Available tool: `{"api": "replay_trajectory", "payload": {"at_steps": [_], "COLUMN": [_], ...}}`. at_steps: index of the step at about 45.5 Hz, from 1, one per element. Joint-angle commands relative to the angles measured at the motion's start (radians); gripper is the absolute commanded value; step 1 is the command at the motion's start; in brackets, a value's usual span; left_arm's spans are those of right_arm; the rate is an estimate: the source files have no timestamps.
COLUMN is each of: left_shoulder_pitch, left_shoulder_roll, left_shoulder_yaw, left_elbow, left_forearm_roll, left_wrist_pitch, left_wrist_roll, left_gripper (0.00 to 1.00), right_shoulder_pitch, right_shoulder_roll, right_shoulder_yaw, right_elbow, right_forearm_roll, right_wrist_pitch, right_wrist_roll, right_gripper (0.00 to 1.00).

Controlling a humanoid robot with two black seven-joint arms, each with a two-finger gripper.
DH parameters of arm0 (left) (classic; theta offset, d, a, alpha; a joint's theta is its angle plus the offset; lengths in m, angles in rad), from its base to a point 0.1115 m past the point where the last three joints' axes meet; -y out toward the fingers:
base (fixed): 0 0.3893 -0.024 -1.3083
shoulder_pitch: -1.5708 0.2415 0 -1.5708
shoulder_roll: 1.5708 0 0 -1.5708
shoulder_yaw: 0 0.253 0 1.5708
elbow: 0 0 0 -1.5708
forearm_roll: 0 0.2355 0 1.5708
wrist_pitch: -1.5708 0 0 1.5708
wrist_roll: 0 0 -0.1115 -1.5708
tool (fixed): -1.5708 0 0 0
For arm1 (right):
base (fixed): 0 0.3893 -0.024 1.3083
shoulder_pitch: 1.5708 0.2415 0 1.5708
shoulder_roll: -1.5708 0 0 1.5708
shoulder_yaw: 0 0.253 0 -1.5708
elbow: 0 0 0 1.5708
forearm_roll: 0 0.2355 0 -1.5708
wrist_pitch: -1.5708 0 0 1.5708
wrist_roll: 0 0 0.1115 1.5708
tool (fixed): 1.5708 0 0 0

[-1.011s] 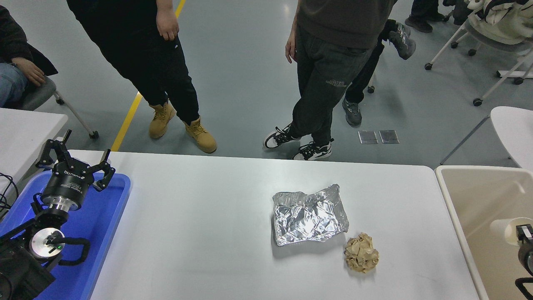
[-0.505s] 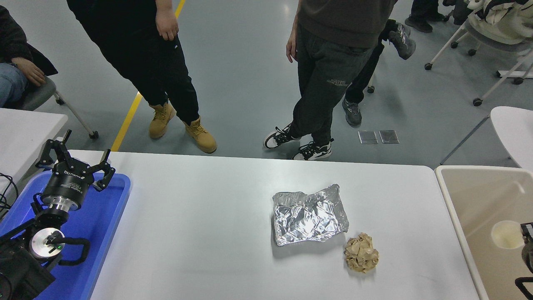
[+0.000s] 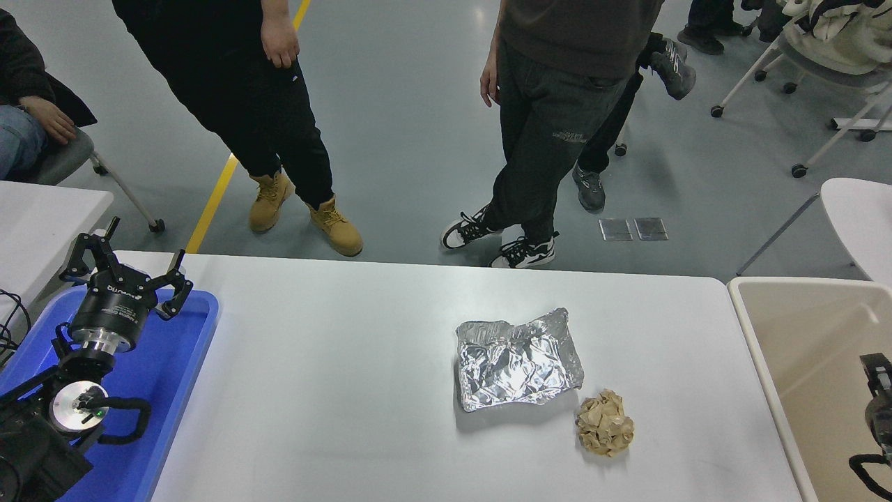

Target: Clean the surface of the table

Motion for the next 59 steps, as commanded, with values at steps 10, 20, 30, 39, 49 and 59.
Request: {"api": "replay_trajectory", "payload": {"at_steps": [10, 20, 30, 39, 49, 59], "left_shoulder_pitch": [0.0, 0.0, 0.0, 0.0, 0.0, 0.0], "left_shoulder_roll": [0.0, 0.0, 0.0, 0.0, -0.002, 0.0], "left_shoulder_yaw": [0.001, 0.0, 0.0, 0.0, 0.0, 0.0], "left_elbow": [0.0, 0.0, 0.0, 0.0, 0.0, 0.0], "left_forearm_roll": [0.0, 0.0, 0.0, 0.0, 0.0, 0.0], "left_wrist_pitch": [0.0, 0.0, 0.0, 0.0, 0.0, 0.0], "left_wrist_roll": [0.0, 0.0, 0.0, 0.0, 0.0, 0.0], "left_gripper": [1.0, 1.0, 1.0, 1.0, 1.0, 1.0], "right_shoulder_pitch": [0.177, 0.29, 0.304, 0.332, 0.395, 0.415], "right_shoulder_roll": [-0.015, -0.083, -0.155, -0.187, -0.244, -0.356], "right_shoulder_yaw": [0.002, 0.005, 0.047, 0.079, 0.151, 0.344], "right_elbow": [-0.004, -0.003, 0.068, 0.074, 0.14, 0.328], "right_forearm_roll": [0.084, 0.121, 0.239, 0.259, 0.259, 0.259], "right_wrist_pitch": [0.003, 0.001, 0.001, 0.002, 0.001, 0.001], "right_wrist_roll": [0.001, 0.001, 0.003, 0.006, 0.008, 0.008], "right_gripper": [0.98, 0.98, 0.98, 0.98, 0.98, 0.98]}}
